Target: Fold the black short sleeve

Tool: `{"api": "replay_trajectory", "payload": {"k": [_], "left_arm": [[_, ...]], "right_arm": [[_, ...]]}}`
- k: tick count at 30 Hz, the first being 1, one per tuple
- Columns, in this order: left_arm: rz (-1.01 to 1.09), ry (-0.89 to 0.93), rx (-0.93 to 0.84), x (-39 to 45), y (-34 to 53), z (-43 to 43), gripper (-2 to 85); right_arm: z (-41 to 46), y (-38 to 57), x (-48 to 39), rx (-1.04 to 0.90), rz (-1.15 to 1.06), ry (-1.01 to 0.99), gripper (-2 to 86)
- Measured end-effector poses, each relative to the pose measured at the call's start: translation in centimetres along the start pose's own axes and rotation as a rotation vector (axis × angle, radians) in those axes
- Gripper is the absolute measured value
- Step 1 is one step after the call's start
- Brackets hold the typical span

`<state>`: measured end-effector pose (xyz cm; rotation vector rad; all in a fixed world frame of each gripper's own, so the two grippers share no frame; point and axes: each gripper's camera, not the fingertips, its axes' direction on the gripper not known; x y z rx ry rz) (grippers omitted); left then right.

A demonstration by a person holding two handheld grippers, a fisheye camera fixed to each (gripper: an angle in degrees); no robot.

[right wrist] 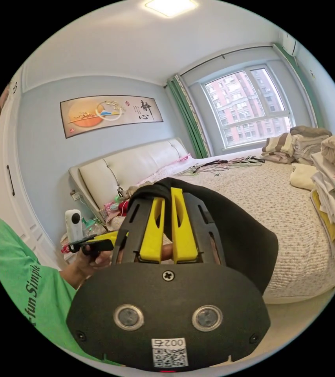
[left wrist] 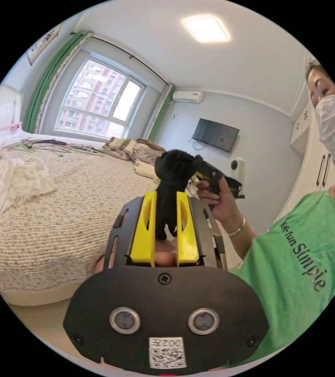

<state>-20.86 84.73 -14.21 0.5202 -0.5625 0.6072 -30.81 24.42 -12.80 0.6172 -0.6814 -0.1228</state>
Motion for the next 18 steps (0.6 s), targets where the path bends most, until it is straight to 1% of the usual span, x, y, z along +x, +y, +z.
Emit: {"api": "replay_trajectory", "payload": {"k": [3,5,7,8,10,11,14,18], "left_arm": [[0.076,-0.029,-0.074,2.2,0.4,3.1,8.1],[0.14,-0.048,-0.072,3.7,0.4,4.2,8.1],[0.206,-0.171,-0.051,5.2,0.1,4.8,6.7],[0.216,-0.215,-0.045,5.4,-0.1,4.9,5.8],[0.203,-0.366,-0.029,5.3,-0.8,4.8,2.8],[0.196,-0.377,-0.027,5.1,-0.9,4.7,2.0],[0.137,-0.289,-0.027,3.6,-1.5,3.9,-0.4],[-0.02,-0.2,0.025,0.2,-2.2,2.0,-0.9]], "right_arm": [[-0.5,-0.2,0.3,0.002,0.015,-0.033,0.7],[-0.5,-0.3,0.2,-0.01,0.003,-0.045,0.9],[-0.3,-0.2,0.2,-0.023,-0.025,-0.025,1.0],[-0.1,-0.1,0.4,-0.038,-0.031,-0.01,1.1],[0.1,0.1,0.9,-0.057,-0.026,-0.01,1.2],[0.2,0.2,1.5,-0.062,-0.015,-0.015,1.4],[0.5,0.5,2.9,-0.07,0.017,-0.01,1.9],[1.5,0.6,4.9,-0.115,0.057,0.02,3.2]]}}
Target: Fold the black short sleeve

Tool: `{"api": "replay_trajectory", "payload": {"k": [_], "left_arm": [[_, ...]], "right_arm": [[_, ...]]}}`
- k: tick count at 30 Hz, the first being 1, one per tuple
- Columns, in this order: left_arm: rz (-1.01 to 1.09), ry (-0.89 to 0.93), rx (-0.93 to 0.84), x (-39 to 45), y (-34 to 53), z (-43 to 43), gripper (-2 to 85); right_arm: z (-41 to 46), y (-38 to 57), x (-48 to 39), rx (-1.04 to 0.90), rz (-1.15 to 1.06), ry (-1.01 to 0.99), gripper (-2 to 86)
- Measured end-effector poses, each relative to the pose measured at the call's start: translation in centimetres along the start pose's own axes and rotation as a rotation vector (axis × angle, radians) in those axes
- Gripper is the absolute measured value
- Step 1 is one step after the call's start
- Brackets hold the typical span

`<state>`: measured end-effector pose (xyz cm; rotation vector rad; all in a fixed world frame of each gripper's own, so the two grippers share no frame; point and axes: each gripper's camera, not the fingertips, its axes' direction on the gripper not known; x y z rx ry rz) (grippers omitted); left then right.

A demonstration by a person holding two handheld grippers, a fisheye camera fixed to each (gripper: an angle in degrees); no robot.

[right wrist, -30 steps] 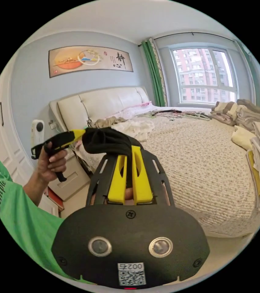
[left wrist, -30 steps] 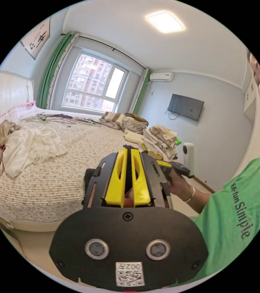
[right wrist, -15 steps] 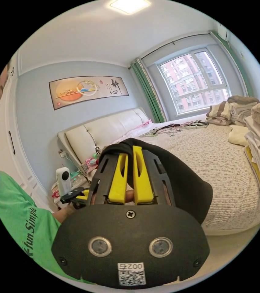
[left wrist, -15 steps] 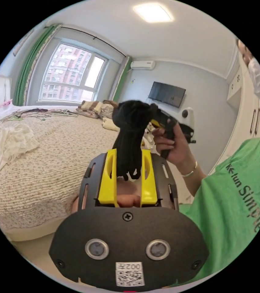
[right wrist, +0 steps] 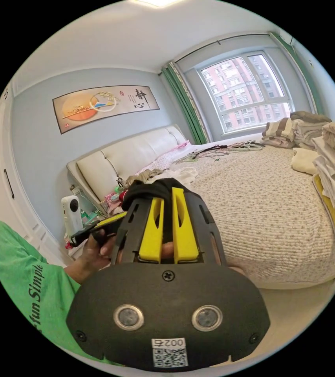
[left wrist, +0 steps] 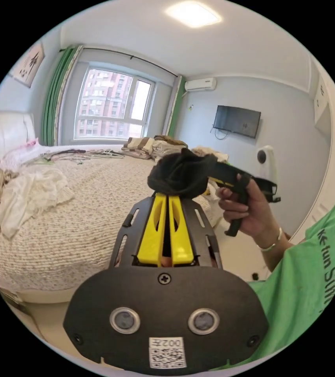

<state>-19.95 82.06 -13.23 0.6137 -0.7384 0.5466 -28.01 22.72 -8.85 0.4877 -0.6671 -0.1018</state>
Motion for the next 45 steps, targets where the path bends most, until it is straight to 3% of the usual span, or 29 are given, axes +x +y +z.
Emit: {"api": "replay_trajectory", "payload": {"k": [9,14,18,22,29,33,37,41,45], "left_arm": [[-0.271,0.073,0.067,-7.6,-1.4,-2.1,-0.9],[-0.261,0.008,0.072,-8.2,-1.5,-2.5,-0.9],[-0.211,-0.138,0.069,-8.0,-2.4,-3.0,-0.9],[-0.034,-0.25,0.049,-5.6,-4.8,-2.8,-0.9],[0.276,-0.224,0.122,-0.1,-8.7,-2.1,-0.9],[0.204,-0.052,-0.056,-2.1,-9.0,3.3,-0.5],[0.008,0.093,-0.294,-7.0,-6.0,11.0,3.7],[-0.061,0.137,-0.306,-8.0,-2.7,13.3,7.3],[-0.059,0.041,-0.303,-7.4,-0.4,14.0,10.2]], "right_arm": [[3.2,1.5,5.2,-0.141,0.059,0.08,1.2],[2.3,2.2,7.0,-0.153,0.072,0.134,0.4],[0.1,1.7,8.1,-0.127,0.07,0.079,-0.1],[-5.9,-1.0,7.2,0.04,-0.004,-0.021,-0.7],[-17.0,-5.1,1.2,0.369,-0.21,-0.098,-0.7],[-17.2,-5.3,0.2,0.359,-0.231,-0.059,-0.6],[-14.0,-5.0,1.6,0.233,-0.156,0.221,-0.6],[-13.2,-4.0,4.8,0.197,-0.053,0.297,-0.6],[-14.5,-3.4,6.2,0.249,-0.001,0.363,-0.5]]}}
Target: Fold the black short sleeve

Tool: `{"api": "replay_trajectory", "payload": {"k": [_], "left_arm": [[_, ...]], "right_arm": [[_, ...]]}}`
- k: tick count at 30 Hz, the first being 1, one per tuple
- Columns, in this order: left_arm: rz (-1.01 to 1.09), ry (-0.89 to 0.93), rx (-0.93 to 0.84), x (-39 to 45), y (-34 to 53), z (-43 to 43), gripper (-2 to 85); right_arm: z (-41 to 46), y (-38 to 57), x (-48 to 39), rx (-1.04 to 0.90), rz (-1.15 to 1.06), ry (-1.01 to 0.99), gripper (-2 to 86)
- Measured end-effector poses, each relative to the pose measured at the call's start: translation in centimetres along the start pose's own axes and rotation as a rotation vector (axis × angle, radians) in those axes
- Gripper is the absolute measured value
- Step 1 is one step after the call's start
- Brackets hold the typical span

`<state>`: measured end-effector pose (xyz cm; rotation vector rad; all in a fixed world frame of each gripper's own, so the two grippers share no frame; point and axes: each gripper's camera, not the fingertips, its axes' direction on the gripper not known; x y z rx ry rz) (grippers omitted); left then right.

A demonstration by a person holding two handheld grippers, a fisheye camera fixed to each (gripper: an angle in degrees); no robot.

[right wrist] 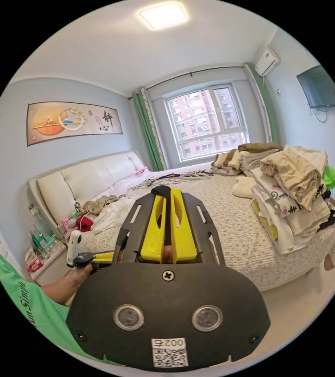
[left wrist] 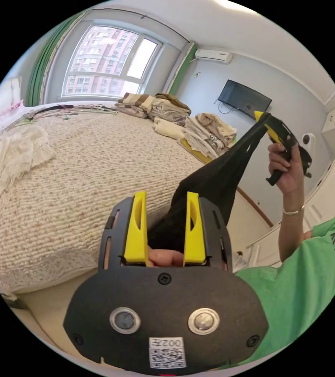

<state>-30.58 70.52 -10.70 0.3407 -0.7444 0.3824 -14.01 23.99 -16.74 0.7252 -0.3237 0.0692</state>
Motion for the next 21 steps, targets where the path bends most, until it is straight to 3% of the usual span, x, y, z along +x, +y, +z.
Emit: {"api": "replay_trajectory", "payload": {"k": [6,21], "left_arm": [[-0.087,0.215,-0.05,-1.2,1.2,2.4,8.7],[-0.161,0.342,-0.224,1.3,0.4,10.5,4.2]], "right_arm": [[-1.8,-0.6,0.5,0.068,0.005,0.037,-0.5],[-7.0,-0.5,0.7,0.112,-0.002,0.037,-0.6]]}}
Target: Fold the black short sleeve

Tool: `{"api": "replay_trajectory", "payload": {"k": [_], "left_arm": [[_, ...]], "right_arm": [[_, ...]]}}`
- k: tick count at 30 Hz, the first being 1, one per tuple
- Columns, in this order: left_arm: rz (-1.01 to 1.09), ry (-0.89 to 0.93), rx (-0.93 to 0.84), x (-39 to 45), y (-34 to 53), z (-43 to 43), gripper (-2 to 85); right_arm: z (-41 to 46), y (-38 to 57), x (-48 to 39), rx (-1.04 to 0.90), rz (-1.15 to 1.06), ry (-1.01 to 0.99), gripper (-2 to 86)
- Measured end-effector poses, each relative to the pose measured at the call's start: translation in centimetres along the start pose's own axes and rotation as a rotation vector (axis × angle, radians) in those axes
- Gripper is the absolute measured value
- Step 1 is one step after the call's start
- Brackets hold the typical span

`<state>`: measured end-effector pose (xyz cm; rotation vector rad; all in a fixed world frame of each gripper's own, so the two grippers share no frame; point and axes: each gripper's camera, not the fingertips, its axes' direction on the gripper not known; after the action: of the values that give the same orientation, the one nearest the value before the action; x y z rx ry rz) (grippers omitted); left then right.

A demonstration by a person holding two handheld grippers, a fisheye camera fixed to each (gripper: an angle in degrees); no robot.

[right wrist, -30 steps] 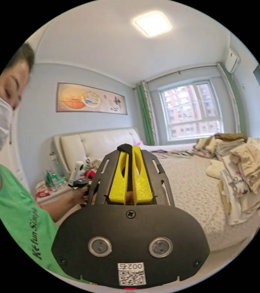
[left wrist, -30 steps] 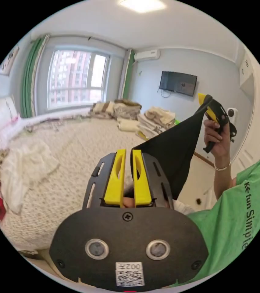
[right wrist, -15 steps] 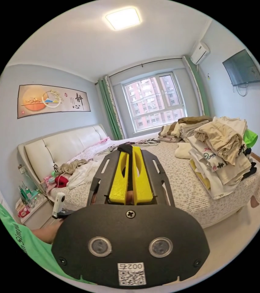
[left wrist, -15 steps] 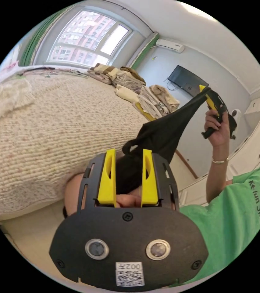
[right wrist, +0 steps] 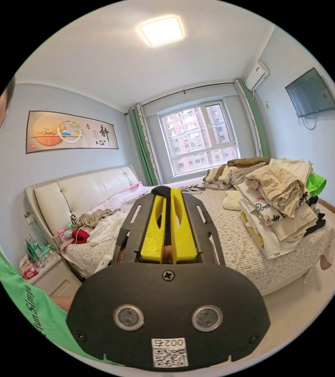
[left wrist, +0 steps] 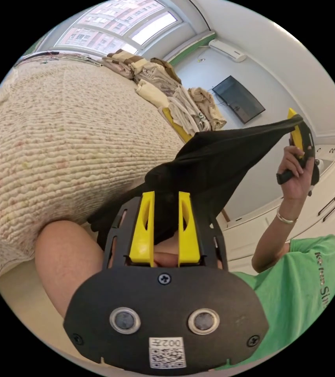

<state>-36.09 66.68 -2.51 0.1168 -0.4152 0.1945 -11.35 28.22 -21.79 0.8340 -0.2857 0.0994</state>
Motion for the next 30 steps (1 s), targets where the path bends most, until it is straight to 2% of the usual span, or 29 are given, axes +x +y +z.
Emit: {"api": "replay_trajectory", "payload": {"k": [5,9,16,22,25,30], "left_arm": [[-0.044,-0.021,0.023,0.4,1.4,-0.5,-0.5],[-0.015,-0.18,0.236,3.1,2.4,-6.5,-0.9],[0.248,-0.497,0.716,14.4,4.4,-20.4,-0.9],[0.478,-0.587,0.986,24.3,7.3,-27.7,-0.9],[0.599,-0.633,1.084,28.8,9.4,-29.8,-0.9],[0.705,-0.698,1.113,33.0,11.1,-31.5,-0.9]], "right_arm": [[-1.6,0.2,0.8,0.023,0.027,0.026,-0.6],[-2.8,0.1,0.9,0.049,0.027,0.046,-0.5],[-4.4,-1.1,-0.3,0.092,-0.004,0.029,-0.5],[-7.0,-4.1,-4.3,0.189,-0.138,-0.048,-0.6],[-8.9,-5.8,-6.2,0.257,-0.194,-0.107,-0.7],[-10.1,-8.3,-8.3,0.294,-0.248,-0.186,-0.7]]}}
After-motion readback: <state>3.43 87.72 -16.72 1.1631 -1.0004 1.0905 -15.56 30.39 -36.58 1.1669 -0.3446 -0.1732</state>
